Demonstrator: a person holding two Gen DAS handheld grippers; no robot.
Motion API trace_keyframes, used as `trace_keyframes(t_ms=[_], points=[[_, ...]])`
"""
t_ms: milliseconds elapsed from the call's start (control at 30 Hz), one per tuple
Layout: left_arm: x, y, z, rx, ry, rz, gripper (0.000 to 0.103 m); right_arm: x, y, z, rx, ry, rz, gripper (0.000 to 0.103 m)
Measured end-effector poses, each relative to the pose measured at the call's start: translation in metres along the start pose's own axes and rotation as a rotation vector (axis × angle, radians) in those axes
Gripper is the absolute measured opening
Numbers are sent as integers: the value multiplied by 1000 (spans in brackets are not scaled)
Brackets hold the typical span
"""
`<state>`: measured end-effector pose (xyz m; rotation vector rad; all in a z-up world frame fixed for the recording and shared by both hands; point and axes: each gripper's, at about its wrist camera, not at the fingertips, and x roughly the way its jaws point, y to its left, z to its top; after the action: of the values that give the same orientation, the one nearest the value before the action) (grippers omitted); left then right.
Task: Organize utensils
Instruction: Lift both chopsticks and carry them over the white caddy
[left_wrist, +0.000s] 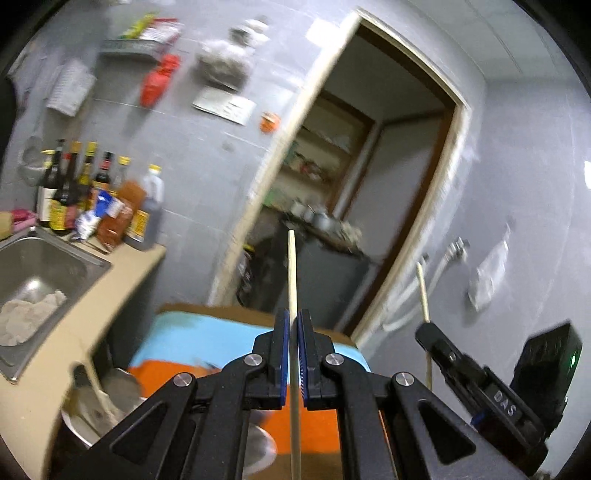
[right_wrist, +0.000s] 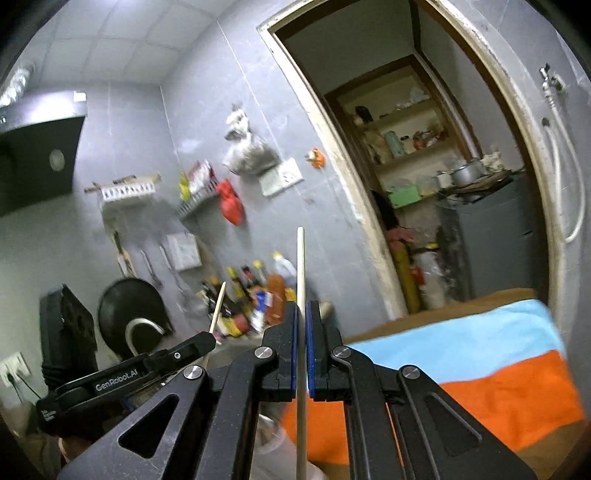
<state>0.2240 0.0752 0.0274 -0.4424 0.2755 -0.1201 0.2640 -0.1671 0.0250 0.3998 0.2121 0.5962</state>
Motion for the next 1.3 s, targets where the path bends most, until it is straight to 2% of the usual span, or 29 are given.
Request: trace_keyframes(t_ms=[133, 267, 533, 667, 1000, 1300], points=[[-5, 37, 10, -71, -66, 37, 5, 26, 16, -16, 39, -56, 58, 4], [-4, 69, 11, -117, -116, 60, 5, 41, 22, -38, 69, -107, 79, 4], [2, 107, -3, -132, -207, 113, 5, 68, 20, -81, 138, -179, 55, 4], [0, 115, -12, -123, -231, 136, 5, 73, 24, -92, 122, -195, 25, 4], [-8, 121, -30, -109, -285, 151, 5, 75, 42, -103, -14, -213, -37, 4], [-7, 110, -43, -18, -319, 171, 5, 71, 44, -105, -54, -210, -56, 4]])
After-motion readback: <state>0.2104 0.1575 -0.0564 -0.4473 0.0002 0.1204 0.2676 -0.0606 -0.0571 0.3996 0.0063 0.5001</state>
